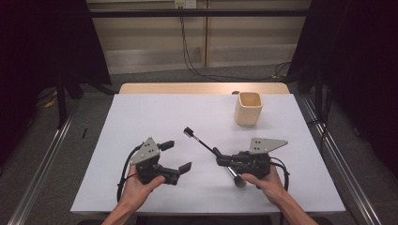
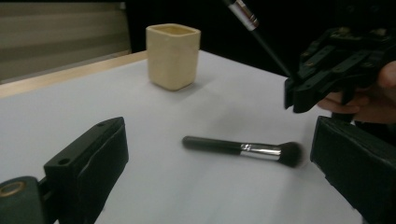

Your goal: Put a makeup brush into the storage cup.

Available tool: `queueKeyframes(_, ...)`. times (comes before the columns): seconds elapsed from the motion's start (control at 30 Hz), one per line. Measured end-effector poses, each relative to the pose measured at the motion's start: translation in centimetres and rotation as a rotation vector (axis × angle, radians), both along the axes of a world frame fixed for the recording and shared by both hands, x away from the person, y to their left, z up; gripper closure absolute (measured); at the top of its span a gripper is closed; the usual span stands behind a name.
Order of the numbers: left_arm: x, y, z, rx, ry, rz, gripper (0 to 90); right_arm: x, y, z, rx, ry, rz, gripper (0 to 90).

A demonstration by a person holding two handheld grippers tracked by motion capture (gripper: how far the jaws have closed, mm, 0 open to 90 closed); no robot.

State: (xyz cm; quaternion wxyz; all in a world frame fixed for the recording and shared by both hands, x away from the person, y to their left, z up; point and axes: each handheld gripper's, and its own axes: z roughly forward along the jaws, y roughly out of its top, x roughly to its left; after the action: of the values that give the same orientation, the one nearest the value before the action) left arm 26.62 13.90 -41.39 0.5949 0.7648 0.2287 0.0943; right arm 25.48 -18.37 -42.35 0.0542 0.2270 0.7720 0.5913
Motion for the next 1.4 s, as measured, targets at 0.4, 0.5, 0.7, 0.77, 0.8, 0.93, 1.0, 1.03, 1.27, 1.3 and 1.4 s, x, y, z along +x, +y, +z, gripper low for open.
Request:
queueKeyframes(0.4,0.3,-2.2,0.6,-0.018,-0.018,-0.024,10.8,-0.3,0.2,-0.1,-0.009,-0.006,0.025,86.1)
queueKeyframes(0.5,0.5,-2.6,0.6,-0.036,-0.013,-0.033,14.5,-0.3,0.3,-0.1,-0.011,-0.005,0.028,86.1)
queueKeyframes(0.7,0.7,-3.2,0.3,-0.043,-0.026,-0.028,25.4,-0.2,0.7,-0.3,-0.017,-0.006,0.026,86.1)
queueKeyframes(0.77,0.7,-3.3,0.4,-0.063,-0.021,-0.024,28.5,-0.2,0.8,-0.4,-0.016,-0.006,0.023,86.0)
queueKeyframes(0.8,0.7,-3.2,0.4,-0.071,-0.025,-0.022,32.0,-0.2,0.8,-0.5,-0.02,-0.005,0.023,86.0)
queueKeyframes(0.93,0.8,-3.3,0.6,-0.092,-0.006,-0.027,41.2,-0.2,0.9,-0.7,-0.019,-0.002,0.017,86.0)
queueKeyframes(1.0,1.0,-3.3,0.6,-0.094,0.01,-0.031,46.9,-0.3,1.0,-0.7,-0.019,-0.003,0.019,86.0)
queueKeyframes(1.03,1.0,-3.2,0.6,-0.097,0.014,-0.032,48.7,-0.3,1.0,-0.7,-0.018,-0.003,0.017,86.0)
queueKeyframes(1.27,1.2,-3.1,0.8,-0.136,0.047,-0.037,61.3,-0.2,0.9,-0.9,-0.03,0.003,0.009,86.0)
queueKeyframes(1.3,1.2,-3.1,0.8,-0.137,0.052,-0.032,62.3,-0.2,0.9,-1.0,-0.032,0.003,0.008,86.0)
queueKeyframes(1.4,1.2,-3.1,0.8,-0.142,0.065,-0.03,64.0,-0.2,1.0,-1.1,-0.028,0.005,0.005,86.0)
